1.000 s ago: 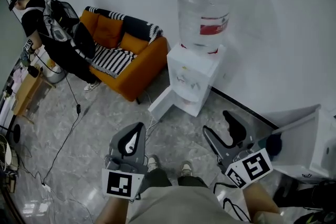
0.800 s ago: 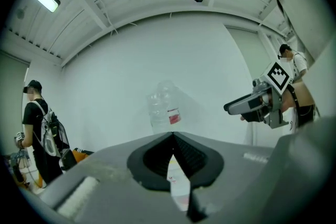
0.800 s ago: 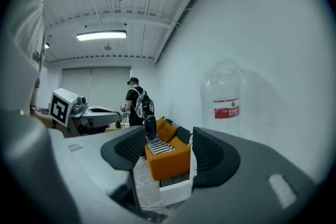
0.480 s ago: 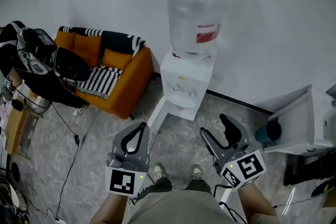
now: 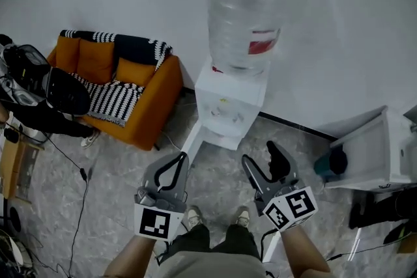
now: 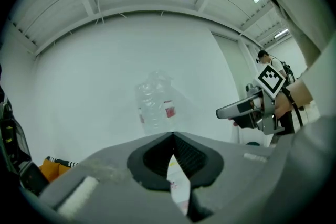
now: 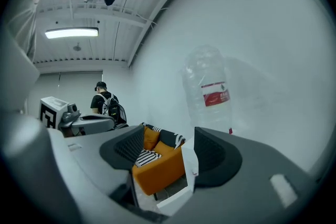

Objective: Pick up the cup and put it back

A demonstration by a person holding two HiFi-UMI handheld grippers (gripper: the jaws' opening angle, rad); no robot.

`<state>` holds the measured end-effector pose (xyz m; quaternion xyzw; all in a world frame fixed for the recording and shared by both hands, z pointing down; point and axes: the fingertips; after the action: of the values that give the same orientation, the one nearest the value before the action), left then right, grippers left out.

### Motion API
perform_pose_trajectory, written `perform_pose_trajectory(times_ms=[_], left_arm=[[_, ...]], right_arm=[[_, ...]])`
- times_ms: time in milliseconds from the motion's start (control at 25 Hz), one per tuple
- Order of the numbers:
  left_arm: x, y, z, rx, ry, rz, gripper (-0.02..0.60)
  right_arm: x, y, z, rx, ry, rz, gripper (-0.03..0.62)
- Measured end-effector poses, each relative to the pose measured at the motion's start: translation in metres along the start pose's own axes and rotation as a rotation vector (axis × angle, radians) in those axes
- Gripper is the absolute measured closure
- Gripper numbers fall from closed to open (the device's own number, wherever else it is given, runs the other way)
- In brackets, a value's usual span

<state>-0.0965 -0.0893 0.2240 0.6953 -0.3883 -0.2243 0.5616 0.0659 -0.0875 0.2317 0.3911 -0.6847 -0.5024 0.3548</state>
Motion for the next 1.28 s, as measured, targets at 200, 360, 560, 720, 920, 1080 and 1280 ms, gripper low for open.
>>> perform_pose_trajectory(times_ms=[200, 360, 560, 720, 920, 1080, 1280], left_arm=[[0.037, 0.044, 0.006, 0.074, -0.033, -0.055, 0.58], [0.059, 0.097, -0.009, 0.096, -0.017, -0.05, 0.58], [0.091, 0.162, -0.032, 0.075, 0.025, -0.096, 0.58], [0.117, 0.226, -0.044, 0.062, 0.053, -0.116, 0.58], [0.154, 0.305, -0.057, 0.063, 0.063, -0.146, 0.58], [0.185, 0.37, -0.069, 0.075, 0.077, -0.173, 0.58], [0.213, 0.475, -0.074, -0.103, 0.057, -0.078, 0.58]], right_arm=[[0.037, 0.047, -0.034, -0.03, -0.001, 0.044, 0.288], [0.057, 0.097, -0.059, -0.029, 0.021, 0.062, 0.278], [0.081, 0.17, -0.093, -0.042, 0.046, 0.055, 0.27], [0.106, 0.231, -0.116, -0.044, 0.072, 0.048, 0.26], [0.143, 0.314, -0.14, -0.039, 0.087, 0.036, 0.256], [0.168, 0.391, -0.163, -0.017, 0.094, 0.039, 0.256], [0.189, 0.479, -0.189, -0.022, 0.092, 0.061, 0.256]])
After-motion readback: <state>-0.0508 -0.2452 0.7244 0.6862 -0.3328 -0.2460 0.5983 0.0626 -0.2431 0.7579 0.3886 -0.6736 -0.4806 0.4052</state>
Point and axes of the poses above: the fingertips, and each gripper's own axes: x forward along the fingers, z to its left, y out of its underside, and after that the axes turned 3 degrees about x, right-handed
